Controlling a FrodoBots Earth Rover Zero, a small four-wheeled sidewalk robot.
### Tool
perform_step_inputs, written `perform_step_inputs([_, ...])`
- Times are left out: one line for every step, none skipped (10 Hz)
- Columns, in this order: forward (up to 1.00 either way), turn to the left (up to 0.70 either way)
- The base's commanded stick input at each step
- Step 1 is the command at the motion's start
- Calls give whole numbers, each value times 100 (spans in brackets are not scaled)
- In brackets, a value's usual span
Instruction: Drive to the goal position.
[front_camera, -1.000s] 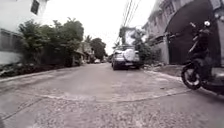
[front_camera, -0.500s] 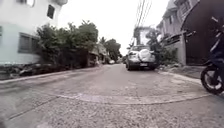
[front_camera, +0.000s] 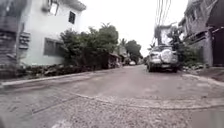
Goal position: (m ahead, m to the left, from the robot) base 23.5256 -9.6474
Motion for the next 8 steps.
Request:
perform_step_inputs([100, 0])
perform_step_inputs([100, 0])
perform_step_inputs([100, -27])
perform_step_inputs([100, -27])
perform_step_inputs([100, -27])
perform_step_inputs([100, -27])
perform_step_inputs([100, -27])
perform_step_inputs([100, -27])
